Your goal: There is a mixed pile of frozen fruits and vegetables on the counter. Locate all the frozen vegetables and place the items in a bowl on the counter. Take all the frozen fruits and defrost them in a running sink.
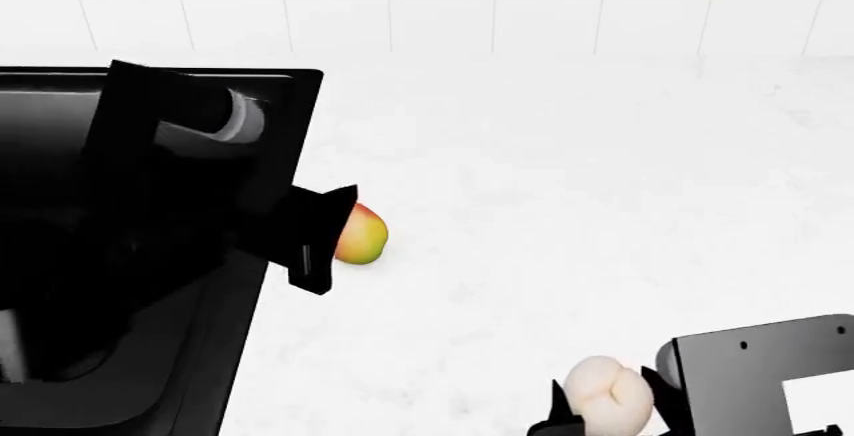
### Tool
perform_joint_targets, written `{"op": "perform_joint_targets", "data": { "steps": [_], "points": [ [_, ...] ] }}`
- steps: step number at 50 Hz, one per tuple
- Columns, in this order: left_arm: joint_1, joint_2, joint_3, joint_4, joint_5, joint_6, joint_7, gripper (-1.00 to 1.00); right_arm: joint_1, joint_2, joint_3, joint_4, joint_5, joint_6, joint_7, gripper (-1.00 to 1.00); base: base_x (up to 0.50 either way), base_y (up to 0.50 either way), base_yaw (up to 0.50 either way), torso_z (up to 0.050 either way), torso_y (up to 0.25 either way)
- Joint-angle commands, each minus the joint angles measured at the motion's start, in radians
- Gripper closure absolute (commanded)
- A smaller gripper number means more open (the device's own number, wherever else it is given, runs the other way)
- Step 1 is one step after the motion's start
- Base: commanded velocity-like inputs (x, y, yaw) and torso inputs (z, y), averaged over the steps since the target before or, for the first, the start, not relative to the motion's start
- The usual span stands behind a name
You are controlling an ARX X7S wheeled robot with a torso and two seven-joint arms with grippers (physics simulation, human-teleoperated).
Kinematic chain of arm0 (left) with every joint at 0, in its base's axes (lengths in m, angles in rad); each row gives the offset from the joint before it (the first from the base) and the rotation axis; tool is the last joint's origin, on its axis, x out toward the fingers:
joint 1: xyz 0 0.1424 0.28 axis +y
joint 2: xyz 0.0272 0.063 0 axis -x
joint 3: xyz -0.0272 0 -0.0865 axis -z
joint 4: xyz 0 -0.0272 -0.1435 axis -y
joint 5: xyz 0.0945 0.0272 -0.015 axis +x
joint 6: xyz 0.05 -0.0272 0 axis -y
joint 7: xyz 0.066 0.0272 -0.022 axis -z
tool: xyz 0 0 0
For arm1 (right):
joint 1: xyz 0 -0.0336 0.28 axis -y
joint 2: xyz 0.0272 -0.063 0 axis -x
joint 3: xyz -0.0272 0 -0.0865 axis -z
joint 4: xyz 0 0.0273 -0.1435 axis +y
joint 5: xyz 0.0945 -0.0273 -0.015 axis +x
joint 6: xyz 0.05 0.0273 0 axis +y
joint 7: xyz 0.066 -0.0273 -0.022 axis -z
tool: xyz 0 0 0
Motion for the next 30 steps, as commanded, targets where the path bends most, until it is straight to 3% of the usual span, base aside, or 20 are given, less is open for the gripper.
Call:
{"op": "perform_joint_targets", "data": {
  "steps": [1,30],
  "points": [
    [-0.125,0.100,0.086,-0.244,0.084,-0.012,0.141,-1.00,0.016,0.019,0.019,-0.006,0.011,-0.011,-0.023,1.00,0.00,0.00,0.00,0.000,0.000],
    [-0.200,0.279,0.205,-0.698,0.254,0.092,0.366,-1.00,0.003,-0.001,0.013,-0.011,0.008,-0.010,-0.043,1.00,0.00,0.00,0.00,0.000,0.000]
  ]
}}
